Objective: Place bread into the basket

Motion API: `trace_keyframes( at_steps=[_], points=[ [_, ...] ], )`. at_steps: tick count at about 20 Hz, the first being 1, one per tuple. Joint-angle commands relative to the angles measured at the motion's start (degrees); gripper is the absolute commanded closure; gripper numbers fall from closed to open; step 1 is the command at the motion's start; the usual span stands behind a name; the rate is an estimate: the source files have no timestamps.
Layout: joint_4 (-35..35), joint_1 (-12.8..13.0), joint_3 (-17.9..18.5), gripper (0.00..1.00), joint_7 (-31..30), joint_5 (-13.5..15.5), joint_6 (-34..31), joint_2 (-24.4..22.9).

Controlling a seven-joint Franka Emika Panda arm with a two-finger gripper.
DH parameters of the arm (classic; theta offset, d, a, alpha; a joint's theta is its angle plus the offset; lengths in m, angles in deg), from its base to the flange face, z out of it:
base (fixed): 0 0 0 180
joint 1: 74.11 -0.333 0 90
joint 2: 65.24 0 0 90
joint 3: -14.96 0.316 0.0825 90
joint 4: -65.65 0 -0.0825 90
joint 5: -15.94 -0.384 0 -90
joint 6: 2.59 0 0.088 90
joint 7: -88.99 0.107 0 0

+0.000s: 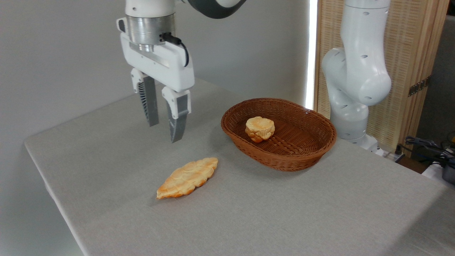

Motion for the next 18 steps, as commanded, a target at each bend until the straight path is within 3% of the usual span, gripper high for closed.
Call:
trace_keyframes(
  at_steps=[1,4,6,16,18],
  points=[
    [6.93,0.31,0.72,0.0,0.91,1.58,-1.01,5.7],
    [9.48,0.22,1.59,0.0,1.0,1.84,-1.01,7.64],
    [10.36,0.22,2.21,0.0,1.0,3.68,-1.01,8.17],
    [10.28,0.22,1.95,0.0,0.73,3.69,-2.41,7.73],
    [10.28,-2.92,-0.23,0.0,0.82,3.95,-2.68,7.64]
  ],
)
